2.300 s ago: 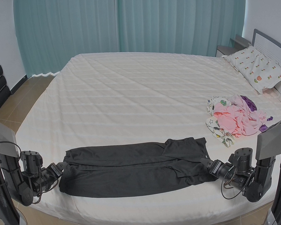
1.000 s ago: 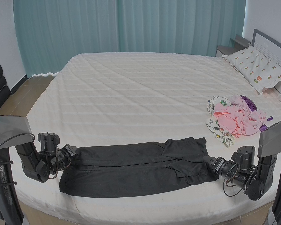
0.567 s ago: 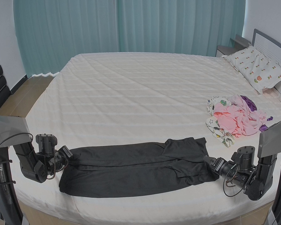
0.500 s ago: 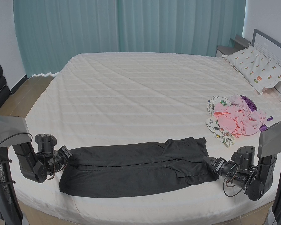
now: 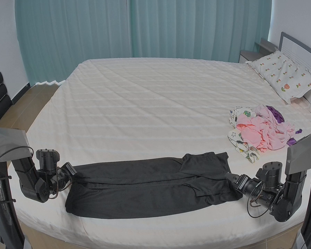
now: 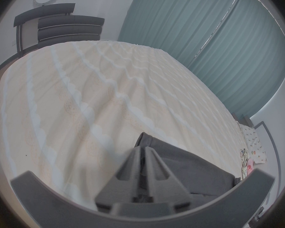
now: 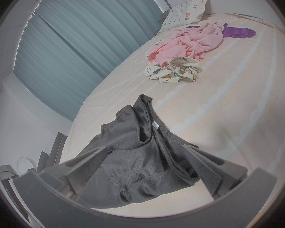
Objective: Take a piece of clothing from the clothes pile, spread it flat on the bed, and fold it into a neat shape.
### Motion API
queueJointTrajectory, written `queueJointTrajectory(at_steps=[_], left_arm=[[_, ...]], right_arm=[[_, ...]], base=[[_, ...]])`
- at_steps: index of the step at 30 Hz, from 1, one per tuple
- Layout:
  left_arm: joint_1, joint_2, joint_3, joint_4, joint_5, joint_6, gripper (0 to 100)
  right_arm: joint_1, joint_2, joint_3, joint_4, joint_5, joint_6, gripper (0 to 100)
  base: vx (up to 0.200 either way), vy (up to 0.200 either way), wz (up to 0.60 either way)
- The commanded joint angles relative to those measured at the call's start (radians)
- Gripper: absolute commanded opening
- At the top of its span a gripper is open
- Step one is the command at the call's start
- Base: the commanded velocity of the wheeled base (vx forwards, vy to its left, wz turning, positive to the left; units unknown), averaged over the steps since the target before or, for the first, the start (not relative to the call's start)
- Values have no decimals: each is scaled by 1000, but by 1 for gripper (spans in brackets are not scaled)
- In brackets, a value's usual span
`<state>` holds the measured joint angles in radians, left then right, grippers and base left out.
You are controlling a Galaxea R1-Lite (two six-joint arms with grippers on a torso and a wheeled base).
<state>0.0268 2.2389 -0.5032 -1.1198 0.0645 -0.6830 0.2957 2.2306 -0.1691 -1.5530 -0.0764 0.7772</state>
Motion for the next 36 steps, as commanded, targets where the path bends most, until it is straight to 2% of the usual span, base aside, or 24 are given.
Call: queueJointTrajectory(at_steps=[1,10,13,14,15,16,17,18,21,24,30,36], left_arm=[[2,-2,11,-6,0,13,100],[22,-117,23,20,-29,19,100],[24,-148,17,75,-130,37,100],[25,-150,17,77,-137,39,100],[38,-156,12,90,-215,56,100],[41,-156,12,90,-226,59,100],[54,-148,6,90,-287,83,100],[61,-145,-1,94,-311,112,100],[70,-84,-12,97,-325,223,100],[70,-47,-12,106,-324,295,100],[70,-16,-12,167,-327,382,100],[64,-9,-6,164,-327,402,100]], right_arm=[[0,0,0,-12,0,0,100],[-1,-8,3,-12,-2,0,100],[-1,-6,3,-12,0,0,100],[-1,-6,3,-12,-2,0,100],[-1,-6,5,-12,-2,0,100],[-1,-6,5,-12,-2,0,100],[-3,-8,5,-13,-2,0,100],[-3,-9,5,-13,-2,0,100],[-3,-8,5,-13,-2,-1,100],[-4,-6,5,-12,-2,-1,100],[-6,-3,3,-12,-2,-1,100],[-6,-5,7,-12,-2,-1,100]], base=[[0,0,0],[0,0,0],[0,0,0],[0,0,0],[0,0,0],[0,0,0],[0,0,0],[0,0,0],[0,0,0],[0,0,0],[0,0,0],[0,0,0]])
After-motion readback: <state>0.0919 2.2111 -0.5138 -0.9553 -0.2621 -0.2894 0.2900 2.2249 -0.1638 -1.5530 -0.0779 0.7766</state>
